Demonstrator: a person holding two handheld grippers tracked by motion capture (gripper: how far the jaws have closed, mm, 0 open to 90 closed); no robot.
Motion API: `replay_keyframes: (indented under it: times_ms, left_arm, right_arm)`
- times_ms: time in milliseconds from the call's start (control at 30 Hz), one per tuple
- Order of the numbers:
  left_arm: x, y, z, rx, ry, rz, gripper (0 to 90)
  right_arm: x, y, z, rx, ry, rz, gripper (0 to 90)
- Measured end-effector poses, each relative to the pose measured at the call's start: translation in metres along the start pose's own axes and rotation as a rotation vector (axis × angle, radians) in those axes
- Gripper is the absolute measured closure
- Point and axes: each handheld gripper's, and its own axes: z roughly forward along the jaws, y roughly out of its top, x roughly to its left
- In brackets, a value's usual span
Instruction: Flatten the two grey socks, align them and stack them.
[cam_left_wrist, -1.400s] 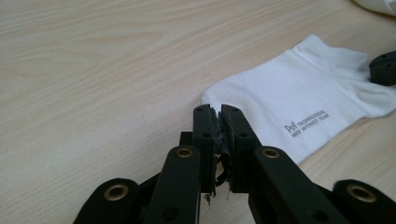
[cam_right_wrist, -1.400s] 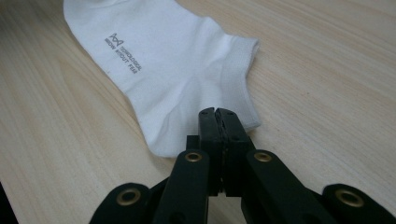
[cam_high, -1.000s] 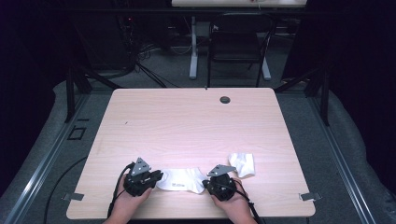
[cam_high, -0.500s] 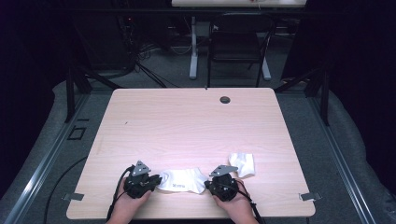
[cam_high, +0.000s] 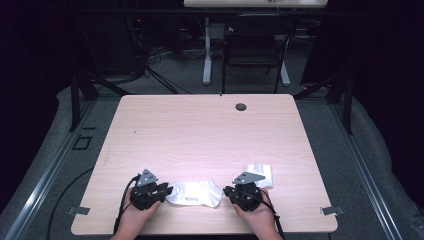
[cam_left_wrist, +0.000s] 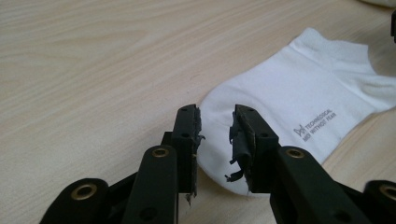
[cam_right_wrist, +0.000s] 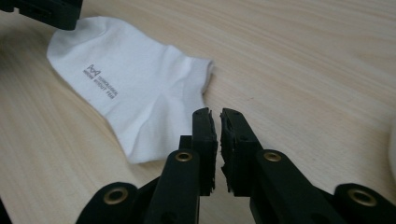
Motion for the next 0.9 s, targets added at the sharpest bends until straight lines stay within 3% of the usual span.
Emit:
replay_keyframes:
  times_ms: [100, 300, 633, 900]
  left_arm:
    - [0.002, 0.001, -0.001, -0.018, -0.013, -0.014, 69.1]
    - [0.006, 0.003, -0.003, -0.042, -0.004, -0.003, 65.0]
    - [0.009, 0.004, -0.004, -0.070, 0.023, 0.016, 57.6]
    - [0.011, 0.004, -0.004, -0.065, 0.028, 0.001, 55.8]
  right_arm:
    - [-0.006, 0.001, -0.004, -0.021, -0.017, 0.016, 81.2]
    - [-0.019, 0.001, -0.010, -0.034, -0.033, 0.062, 79.1]
    - [-0.044, -0.001, -0.026, -0.076, -0.142, 0.094, 74.8]
    - [-0.063, -0.003, -0.037, -0.084, -0.233, 0.127, 73.4]
